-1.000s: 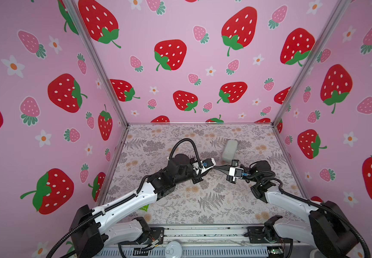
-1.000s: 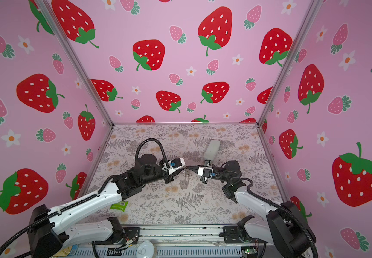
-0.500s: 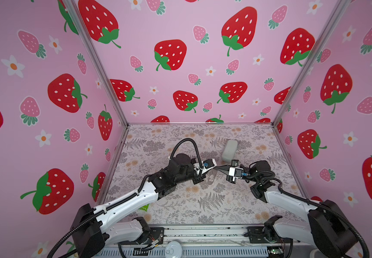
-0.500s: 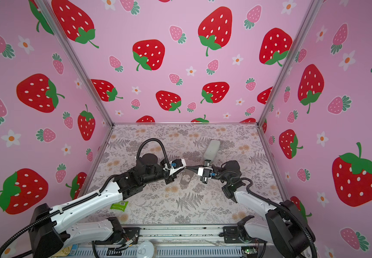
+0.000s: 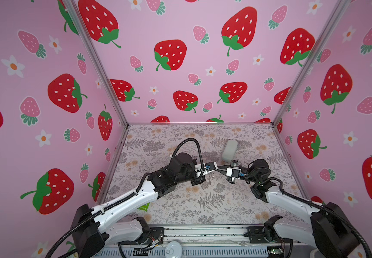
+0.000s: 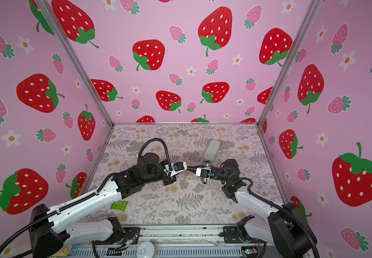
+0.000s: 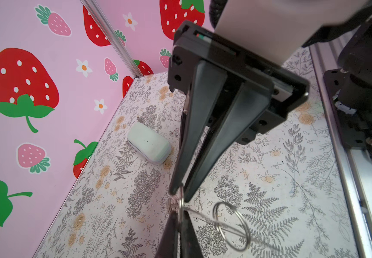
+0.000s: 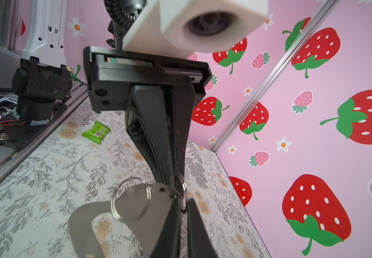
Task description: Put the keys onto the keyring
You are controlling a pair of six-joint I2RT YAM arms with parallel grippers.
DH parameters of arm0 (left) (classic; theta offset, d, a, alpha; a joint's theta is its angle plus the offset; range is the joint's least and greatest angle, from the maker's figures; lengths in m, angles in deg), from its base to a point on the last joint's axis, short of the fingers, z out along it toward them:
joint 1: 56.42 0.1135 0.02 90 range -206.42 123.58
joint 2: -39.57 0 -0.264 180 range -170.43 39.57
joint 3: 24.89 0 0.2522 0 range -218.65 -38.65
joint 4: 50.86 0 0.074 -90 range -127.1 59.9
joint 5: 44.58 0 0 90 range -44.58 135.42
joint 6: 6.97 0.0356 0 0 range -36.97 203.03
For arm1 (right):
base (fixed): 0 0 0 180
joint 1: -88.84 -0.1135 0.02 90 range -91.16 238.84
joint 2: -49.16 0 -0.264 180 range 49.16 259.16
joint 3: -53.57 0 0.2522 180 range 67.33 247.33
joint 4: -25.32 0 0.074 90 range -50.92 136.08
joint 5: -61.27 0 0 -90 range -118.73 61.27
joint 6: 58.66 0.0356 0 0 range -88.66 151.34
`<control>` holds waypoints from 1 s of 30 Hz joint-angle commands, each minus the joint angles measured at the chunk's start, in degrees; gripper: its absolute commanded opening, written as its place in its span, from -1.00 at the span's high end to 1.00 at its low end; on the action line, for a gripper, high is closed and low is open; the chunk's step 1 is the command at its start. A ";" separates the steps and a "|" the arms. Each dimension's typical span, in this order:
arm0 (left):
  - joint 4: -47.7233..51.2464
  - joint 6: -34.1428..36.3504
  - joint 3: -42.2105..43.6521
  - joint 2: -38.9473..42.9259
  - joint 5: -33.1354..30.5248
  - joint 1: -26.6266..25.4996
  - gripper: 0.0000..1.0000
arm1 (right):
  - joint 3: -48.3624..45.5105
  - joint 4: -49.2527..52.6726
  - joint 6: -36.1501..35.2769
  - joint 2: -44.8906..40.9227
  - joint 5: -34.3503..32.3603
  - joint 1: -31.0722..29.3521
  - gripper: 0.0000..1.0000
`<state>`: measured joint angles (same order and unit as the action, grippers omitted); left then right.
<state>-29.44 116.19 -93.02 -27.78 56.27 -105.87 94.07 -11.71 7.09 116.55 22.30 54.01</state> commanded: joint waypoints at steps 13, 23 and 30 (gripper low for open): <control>12.72 11.23 -9.10 -3.00 -5.87 -1.63 0.95 | 4.56 14.46 -9.50 -3.79 -2.42 -0.35 0.45; 17.00 14.42 -12.32 -4.96 -6.72 -1.75 0.97 | 6.37 20.25 -9.73 -4.34 0.39 -0.33 0.43; 19.10 16.53 -14.22 -6.19 -7.11 -2.31 0.98 | 7.15 20.02 -7.70 -2.54 2.45 -0.34 0.60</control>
<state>-12.22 130.14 -104.32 -33.99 49.17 -107.80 99.80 7.35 -0.62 113.47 22.06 53.96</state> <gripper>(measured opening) 0.040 0.203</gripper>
